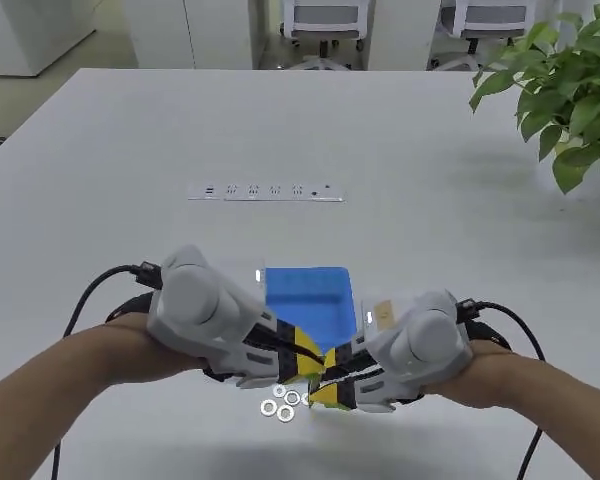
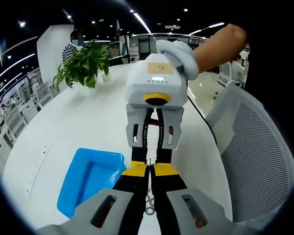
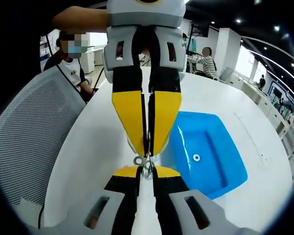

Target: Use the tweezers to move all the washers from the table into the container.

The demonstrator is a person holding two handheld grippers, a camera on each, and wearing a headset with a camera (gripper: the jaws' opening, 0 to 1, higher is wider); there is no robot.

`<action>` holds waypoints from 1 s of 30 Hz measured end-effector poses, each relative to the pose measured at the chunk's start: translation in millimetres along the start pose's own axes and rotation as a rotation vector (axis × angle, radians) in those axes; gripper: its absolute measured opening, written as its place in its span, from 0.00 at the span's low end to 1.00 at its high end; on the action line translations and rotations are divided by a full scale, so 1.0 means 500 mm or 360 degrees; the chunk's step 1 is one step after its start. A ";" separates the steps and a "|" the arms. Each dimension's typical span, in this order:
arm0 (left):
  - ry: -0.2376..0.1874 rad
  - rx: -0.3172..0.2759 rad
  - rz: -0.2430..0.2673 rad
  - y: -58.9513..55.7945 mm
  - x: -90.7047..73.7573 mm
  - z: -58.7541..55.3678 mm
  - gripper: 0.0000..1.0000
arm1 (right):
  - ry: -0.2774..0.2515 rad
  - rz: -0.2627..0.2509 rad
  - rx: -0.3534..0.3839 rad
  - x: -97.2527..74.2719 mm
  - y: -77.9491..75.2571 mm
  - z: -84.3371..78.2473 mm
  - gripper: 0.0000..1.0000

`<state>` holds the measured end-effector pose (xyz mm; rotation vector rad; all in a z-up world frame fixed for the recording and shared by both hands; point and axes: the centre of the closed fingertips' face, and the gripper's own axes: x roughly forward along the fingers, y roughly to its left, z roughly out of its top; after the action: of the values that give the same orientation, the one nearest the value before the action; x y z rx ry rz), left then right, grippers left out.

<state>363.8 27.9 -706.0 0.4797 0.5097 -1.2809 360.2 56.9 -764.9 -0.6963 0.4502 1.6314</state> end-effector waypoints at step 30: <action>0.0009 -0.0005 0.0019 0.004 -0.003 -0.003 0.06 | 0.0025 0.0052 0.0032 0.003 -0.001 0.008 0.07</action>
<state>365.2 30.6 -706.3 0.4832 0.5126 -1.2672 359.8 60.6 -762.7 -0.6905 0.4911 1.6507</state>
